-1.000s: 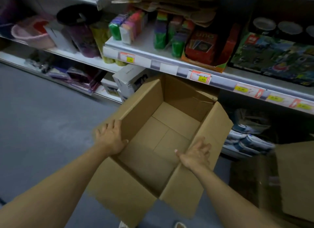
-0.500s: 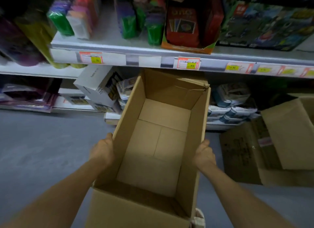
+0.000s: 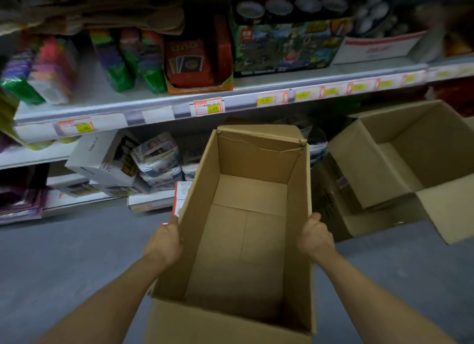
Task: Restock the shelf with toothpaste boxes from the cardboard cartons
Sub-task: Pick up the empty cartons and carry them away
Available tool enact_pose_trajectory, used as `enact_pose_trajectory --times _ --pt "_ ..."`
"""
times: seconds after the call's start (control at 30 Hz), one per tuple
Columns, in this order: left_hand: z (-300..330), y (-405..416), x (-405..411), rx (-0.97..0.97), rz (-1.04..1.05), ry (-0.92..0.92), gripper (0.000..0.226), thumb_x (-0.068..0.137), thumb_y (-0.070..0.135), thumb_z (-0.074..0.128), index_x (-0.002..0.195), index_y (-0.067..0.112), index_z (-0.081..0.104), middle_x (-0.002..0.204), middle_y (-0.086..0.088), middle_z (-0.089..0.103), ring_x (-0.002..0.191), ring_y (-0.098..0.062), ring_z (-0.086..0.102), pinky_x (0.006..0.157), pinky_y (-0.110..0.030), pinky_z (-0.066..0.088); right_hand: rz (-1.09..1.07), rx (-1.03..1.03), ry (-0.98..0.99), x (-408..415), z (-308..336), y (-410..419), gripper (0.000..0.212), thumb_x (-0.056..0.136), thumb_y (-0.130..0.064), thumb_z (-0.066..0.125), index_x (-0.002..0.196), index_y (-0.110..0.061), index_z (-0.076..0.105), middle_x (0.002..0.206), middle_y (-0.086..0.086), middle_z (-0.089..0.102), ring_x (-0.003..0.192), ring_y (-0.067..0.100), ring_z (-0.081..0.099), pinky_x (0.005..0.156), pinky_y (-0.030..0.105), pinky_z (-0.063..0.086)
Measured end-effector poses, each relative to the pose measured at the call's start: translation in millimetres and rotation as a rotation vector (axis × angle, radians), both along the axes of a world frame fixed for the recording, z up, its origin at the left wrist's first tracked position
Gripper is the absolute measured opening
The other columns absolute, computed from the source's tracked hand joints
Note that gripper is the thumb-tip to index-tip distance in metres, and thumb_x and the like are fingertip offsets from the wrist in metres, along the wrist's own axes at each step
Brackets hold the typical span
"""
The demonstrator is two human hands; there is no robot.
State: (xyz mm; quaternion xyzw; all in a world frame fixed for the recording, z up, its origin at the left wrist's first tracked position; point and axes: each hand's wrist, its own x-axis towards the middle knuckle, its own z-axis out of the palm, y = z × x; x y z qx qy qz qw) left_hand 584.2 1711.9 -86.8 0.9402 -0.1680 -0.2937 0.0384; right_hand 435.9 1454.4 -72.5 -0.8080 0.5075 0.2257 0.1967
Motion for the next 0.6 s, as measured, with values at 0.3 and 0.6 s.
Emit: enact_pose_trajectory --times 0.3,0.6 --pt "45 -92 -49 -0.006 -0.163 -0.123 0.031 0.089 0.013 0.047 0.12 0.008 0.043 0.111 -0.016 0.06 0.104 -0.034 0.058 0.083 -0.04 0.047 -0.11 -0.107 -0.072 -90 53 -65 0.035 0.097 -0.004 0.038 0.131 -0.002 0.029 0.127 0.018 0.052 0.114 0.034 0.053 0.084 0.037 0.044" --pt "107 -140 -81 -0.098 -0.23 -0.272 0.026 0.092 0.015 0.042 0.118 0.012 0.041 0.108 -0.014 0.06 0.098 -0.031 0.059 0.079 -0.037 0.048 -0.169 -0.201 -0.178 -135 110 -103 0.035 0.094 -0.001 0.035 0.129 -0.005 0.03 0.123 0.018 0.056 0.112 0.034 0.053 0.085 0.037 0.043"
